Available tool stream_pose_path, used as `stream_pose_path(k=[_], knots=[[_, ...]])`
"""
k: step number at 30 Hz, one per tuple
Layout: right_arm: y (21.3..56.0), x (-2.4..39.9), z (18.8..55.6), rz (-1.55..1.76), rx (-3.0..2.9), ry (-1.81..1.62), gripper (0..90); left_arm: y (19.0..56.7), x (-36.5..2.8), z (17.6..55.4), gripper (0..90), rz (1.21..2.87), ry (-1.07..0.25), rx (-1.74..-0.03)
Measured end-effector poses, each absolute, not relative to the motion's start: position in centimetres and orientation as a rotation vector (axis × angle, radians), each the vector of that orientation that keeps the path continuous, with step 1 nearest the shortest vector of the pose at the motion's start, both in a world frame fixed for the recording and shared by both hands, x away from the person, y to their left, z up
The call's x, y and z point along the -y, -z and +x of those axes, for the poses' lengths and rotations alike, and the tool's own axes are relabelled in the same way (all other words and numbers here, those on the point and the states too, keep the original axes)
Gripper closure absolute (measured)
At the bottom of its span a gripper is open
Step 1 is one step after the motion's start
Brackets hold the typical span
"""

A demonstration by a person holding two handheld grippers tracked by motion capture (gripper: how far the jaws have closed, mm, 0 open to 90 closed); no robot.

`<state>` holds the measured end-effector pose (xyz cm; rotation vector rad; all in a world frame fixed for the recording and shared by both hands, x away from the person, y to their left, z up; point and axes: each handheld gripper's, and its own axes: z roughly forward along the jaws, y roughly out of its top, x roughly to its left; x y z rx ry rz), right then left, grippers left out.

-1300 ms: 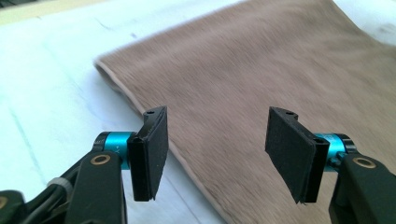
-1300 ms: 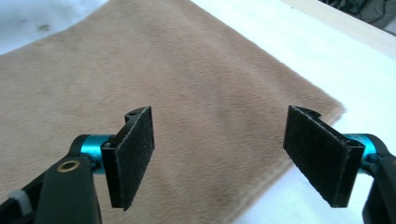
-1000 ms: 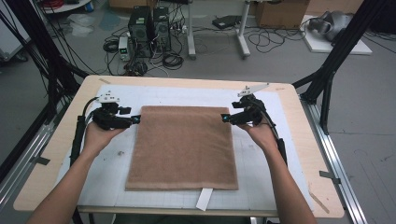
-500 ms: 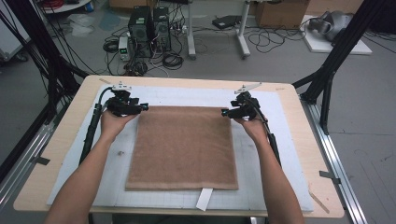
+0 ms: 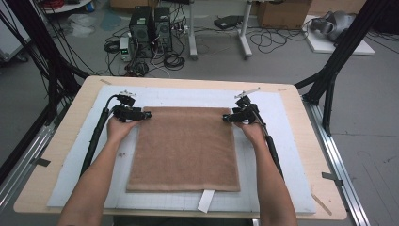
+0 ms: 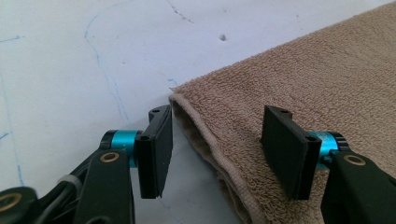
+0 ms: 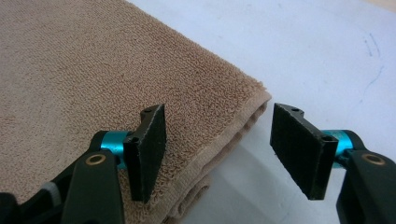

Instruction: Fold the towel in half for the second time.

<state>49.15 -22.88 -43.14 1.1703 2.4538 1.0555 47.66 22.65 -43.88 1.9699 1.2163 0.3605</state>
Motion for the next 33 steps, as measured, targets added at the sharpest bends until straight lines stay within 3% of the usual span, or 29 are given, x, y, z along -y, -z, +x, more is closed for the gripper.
stream_pose_path(k=[9,12,14,19,24,33], knots=[[43.9,22.5,49.3,1.239,-2.48,-1.08,41.9,44.2,-22.4,47.7,51.1,1.956,-0.314,-1.253],[43.9,22.4,49.3,1.237,-2.511,-1.11,54.2,44.1,-22.3,47.6,56.2,1.949,-0.303,-1.258],[43.9,22.3,49.3,1.231,-2.538,-1.144,64.9,44.2,-22.3,47.6,65.9,1.944,-0.262,-1.24],[43.4,21.7,49.1,1.172,-2.557,-1.126,78.6,44.0,-22.2,47.5,74.0,1.948,-0.263,-1.225],[42.4,21.6,48.7,1.127,-2.531,-1.121,80.5,43.3,-22.2,47.1,80.3,1.954,-0.327,-1.189],[39.2,22.3,47.4,1.026,-2.476,-1.24,80.7,40.2,-23.5,45.4,83.1,1.849,-0.394,-1.094]])
